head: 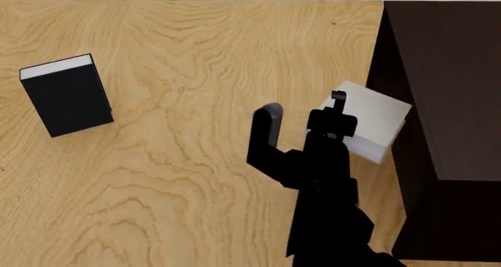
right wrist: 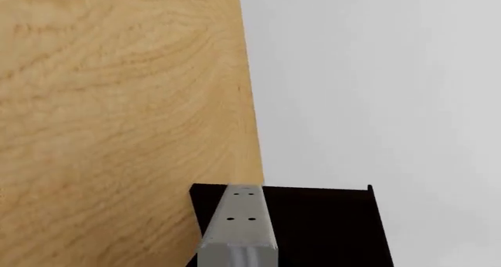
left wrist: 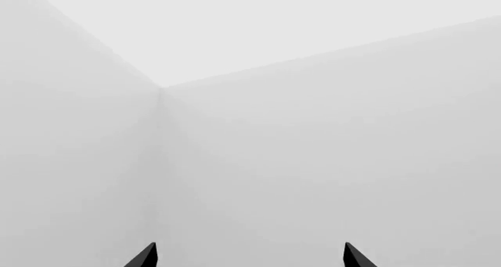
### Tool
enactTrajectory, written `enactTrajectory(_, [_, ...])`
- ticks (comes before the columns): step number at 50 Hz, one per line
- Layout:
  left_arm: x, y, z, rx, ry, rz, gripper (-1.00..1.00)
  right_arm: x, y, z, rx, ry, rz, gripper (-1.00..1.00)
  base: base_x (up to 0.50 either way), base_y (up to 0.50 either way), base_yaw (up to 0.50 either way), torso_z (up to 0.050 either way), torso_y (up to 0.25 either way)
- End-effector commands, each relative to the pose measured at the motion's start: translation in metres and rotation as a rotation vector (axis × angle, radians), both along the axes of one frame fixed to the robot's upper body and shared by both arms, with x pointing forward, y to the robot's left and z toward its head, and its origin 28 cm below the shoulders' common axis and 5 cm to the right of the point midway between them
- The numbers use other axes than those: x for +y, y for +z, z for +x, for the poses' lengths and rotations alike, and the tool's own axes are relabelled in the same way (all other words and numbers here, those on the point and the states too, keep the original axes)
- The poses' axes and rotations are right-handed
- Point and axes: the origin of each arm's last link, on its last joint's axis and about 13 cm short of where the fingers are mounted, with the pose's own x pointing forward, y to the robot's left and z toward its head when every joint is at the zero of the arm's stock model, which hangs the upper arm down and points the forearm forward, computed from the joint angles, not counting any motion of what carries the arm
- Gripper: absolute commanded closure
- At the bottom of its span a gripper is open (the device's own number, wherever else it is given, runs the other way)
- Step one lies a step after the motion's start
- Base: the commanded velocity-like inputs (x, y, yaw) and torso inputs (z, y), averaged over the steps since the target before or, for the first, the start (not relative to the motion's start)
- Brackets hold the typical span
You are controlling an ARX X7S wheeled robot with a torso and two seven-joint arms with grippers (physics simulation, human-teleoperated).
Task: Pick up the book on the right and place it on the cabinet shelf.
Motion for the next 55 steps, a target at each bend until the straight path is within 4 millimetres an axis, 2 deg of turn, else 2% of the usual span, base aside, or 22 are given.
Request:
enactTrajectory(1, [0.0,0.0,0.0,-0.002,0.001,0.001,-1.0,-0.009,0.006,0.001,-0.031,-0.013,-0.129,1.0,0.0,0.0,0.0,0.0,0.0])
enactTrajectory(22, [-0.001,0.002,0.0,-0.006,0.0,0.006,-1.0,-0.031,0.003,0.0,-0.06,-0.015,-0.146,1.0,0.0,0.0,0.0,0.0,0.001])
enactTrajectory(55, [-0.003,0.002,-0.002,-0.001,0.005,0.012,-1.0,-0.051,-0.013,-0.01,-0.009,-0.081,-0.139,1.0,0.0,0.0,0.0,0.0,0.002])
